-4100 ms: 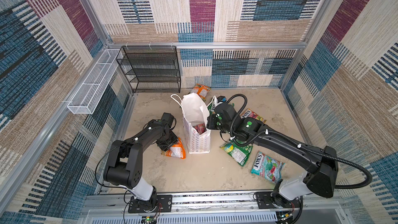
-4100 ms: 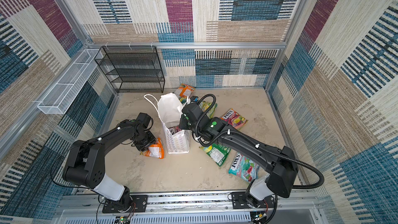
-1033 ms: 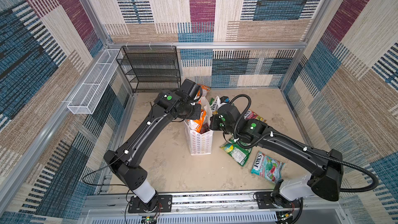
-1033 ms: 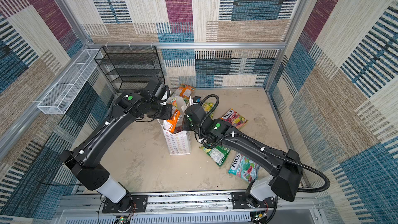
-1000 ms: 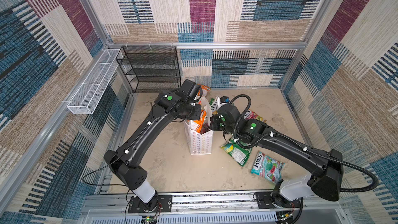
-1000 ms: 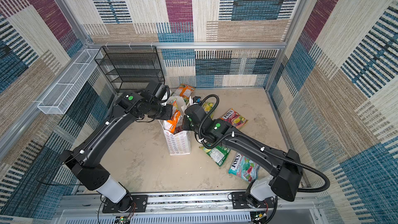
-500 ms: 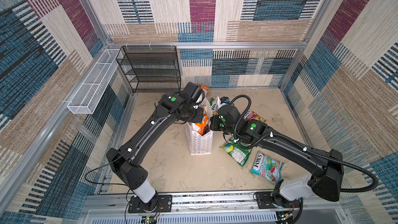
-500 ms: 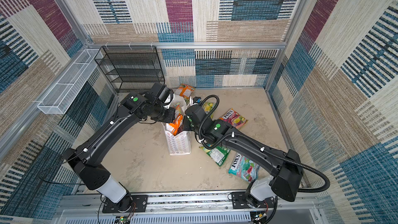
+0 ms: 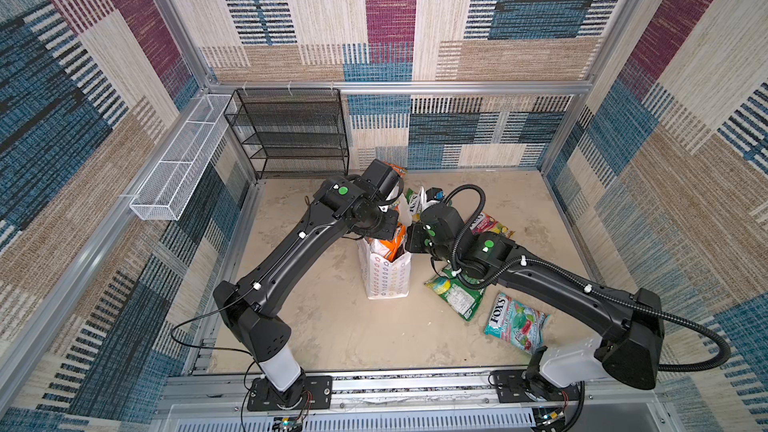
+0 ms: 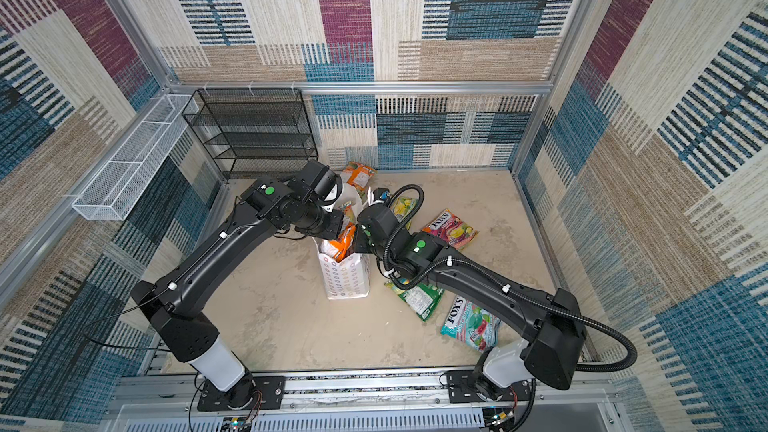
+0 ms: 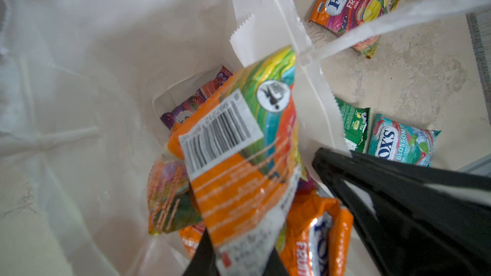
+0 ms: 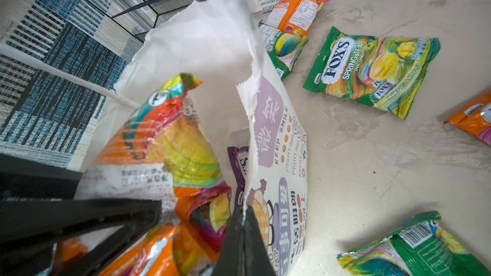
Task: Place the snacks into the paper bag
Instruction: 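Lower the orange packet into the bag and open the left gripper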
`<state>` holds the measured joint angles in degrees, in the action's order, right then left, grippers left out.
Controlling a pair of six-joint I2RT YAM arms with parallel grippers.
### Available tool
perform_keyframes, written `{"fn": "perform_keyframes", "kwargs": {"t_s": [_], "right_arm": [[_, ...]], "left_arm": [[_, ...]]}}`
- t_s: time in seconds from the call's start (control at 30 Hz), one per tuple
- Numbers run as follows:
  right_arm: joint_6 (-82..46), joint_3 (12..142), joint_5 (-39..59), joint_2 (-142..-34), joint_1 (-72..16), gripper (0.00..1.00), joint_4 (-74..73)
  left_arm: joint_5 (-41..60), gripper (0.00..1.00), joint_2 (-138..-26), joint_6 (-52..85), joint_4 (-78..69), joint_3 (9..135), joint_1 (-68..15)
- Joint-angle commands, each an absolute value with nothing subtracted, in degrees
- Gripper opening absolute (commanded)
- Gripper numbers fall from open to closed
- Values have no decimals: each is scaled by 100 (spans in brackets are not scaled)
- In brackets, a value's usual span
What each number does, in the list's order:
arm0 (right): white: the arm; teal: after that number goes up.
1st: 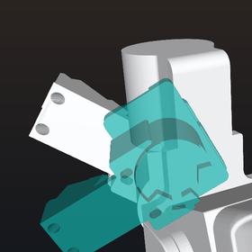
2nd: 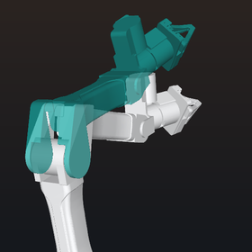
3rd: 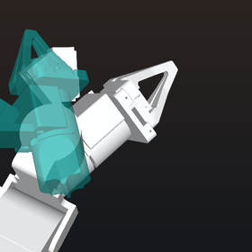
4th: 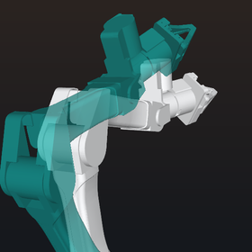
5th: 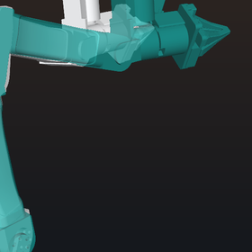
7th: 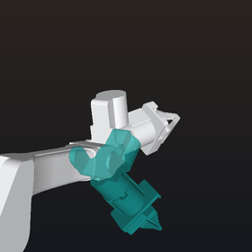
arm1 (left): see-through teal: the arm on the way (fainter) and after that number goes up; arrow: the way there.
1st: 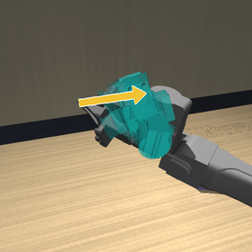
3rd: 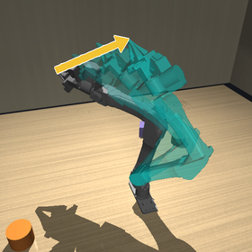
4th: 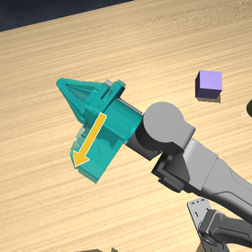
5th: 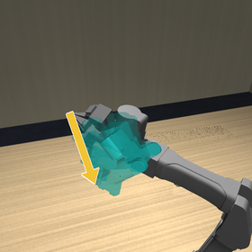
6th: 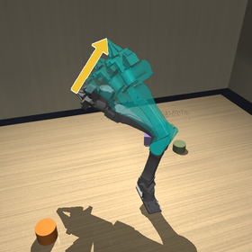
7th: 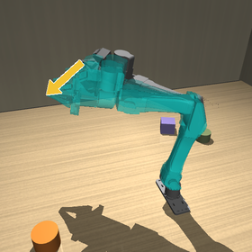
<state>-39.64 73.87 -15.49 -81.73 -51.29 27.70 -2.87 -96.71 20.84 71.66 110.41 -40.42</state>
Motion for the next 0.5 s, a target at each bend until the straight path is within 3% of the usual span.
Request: {"fn": "perform_keyframes", "kwargs": {"t_s": [0.0,0.37,0.47], "right_arm": [[-3967,7407,-1608,-8149,-5125,0,2715],[-3941,7549,-1647,-8195,-5124,0,2764],[-3929,7586,-1668,-8208,-5124,0,2777]], "left_arm": [[-379,10,-9681,1950,7431,11245,-4196],[-1227,12,-9841,2476,8046,11470,-4359],[-1256,17,-9854,2530,8086,11476,-4376]]}}
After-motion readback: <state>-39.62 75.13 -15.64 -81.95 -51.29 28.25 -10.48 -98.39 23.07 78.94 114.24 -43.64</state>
